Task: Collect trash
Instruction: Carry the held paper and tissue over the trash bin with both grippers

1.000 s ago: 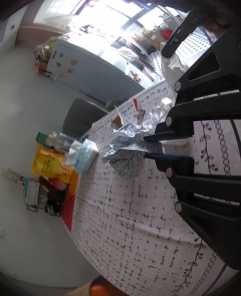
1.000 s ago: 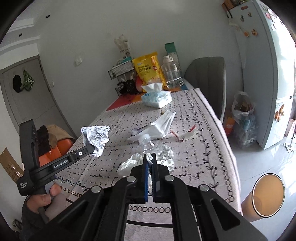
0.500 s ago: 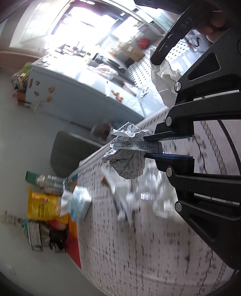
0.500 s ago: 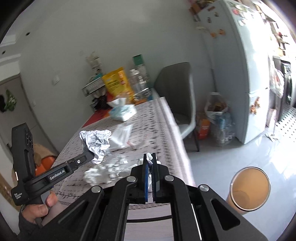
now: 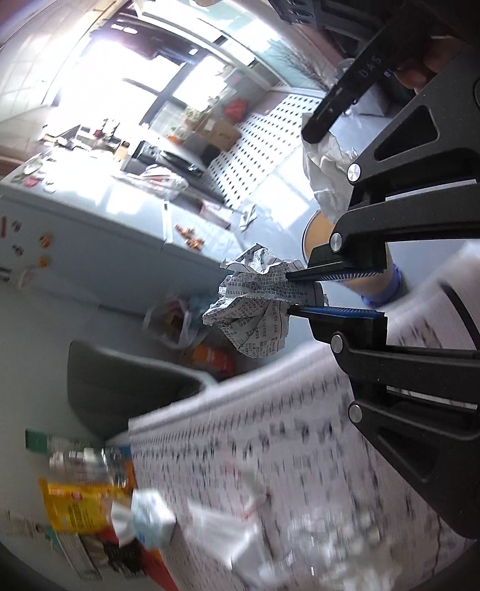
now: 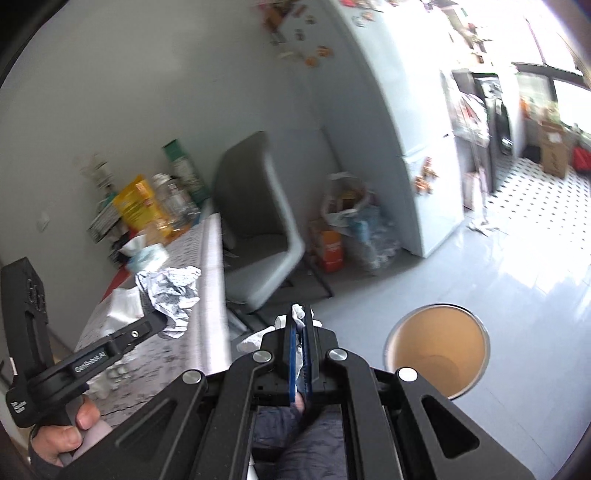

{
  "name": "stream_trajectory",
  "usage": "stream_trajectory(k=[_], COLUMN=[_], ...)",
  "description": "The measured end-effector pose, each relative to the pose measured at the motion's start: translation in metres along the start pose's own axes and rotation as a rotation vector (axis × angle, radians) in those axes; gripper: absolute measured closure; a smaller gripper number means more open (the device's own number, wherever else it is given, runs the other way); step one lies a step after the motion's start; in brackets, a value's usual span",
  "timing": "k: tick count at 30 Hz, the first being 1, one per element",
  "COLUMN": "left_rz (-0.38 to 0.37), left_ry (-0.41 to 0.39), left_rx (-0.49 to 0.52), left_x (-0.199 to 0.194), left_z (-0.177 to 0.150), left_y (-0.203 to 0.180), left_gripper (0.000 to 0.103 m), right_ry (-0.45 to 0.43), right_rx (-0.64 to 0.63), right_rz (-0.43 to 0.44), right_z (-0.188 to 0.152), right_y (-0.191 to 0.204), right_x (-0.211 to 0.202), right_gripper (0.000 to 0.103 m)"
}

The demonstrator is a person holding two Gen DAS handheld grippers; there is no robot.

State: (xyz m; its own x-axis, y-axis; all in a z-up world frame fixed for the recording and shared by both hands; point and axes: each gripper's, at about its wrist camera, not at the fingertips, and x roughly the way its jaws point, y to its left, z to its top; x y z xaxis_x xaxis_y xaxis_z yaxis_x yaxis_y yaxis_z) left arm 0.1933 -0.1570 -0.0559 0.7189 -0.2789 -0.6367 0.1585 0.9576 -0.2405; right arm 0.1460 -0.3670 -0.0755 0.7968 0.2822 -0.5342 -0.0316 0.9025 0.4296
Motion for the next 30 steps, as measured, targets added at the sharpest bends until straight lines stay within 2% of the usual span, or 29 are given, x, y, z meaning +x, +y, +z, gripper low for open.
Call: stream_trajectory(k=[5,13,22,25,27,28,29,30], left_rz=[-0.033,-0.066,-0.063,-0.052,-0.05,-0.042,-0.039,-0.039], left_ry=[0.051,0.132,0.203,0.215,0.236,0.243,0.249,0.258], left_rx=[-0.008,-0.048,-0.091,-0.112,-0.124,-0.123,-0.123,-0.126], left_x=[0.046,0.125,0.203,0.219,0.231,0.235,0.237,0.242], left_z=[-0.001,-0.012,-0.031,-0.038,-0.04,-0.042,-0.043,-0.044], left_y=[-0.035,-0.078,-0.084,-0.078,-0.073,-0.071,-0.068,-0.068], left_gripper=[0.09,0.09,0.09,0.09,0.09,0.09,0.09,0.09], right_ry=[0.008,0.052,0.106,0.132,0.165,0.172,0.169,0.159], right_rx=[0.058,0.134,0.178,0.194,0.215,0.237,0.253,0.261], right_rz=[-0.064,-0.156,-0.216,-0.228,-0.238,-0.241,-0.246,-0.258], right_z=[0.005,0.007,-0.008,-0.017,-0.024,-0.028,-0.031,-0.033], right_y=[-0.056,-0.138,-0.198,-0.213,-0.228,-0.237,-0.241,-0.244], right_x=[0.012,0.056,0.126,0.152,0.168,0.173,0.175,0.174], right_gripper=[0.099,0.099,0.099,0.095,0.082,0.06,0.044,0.043])
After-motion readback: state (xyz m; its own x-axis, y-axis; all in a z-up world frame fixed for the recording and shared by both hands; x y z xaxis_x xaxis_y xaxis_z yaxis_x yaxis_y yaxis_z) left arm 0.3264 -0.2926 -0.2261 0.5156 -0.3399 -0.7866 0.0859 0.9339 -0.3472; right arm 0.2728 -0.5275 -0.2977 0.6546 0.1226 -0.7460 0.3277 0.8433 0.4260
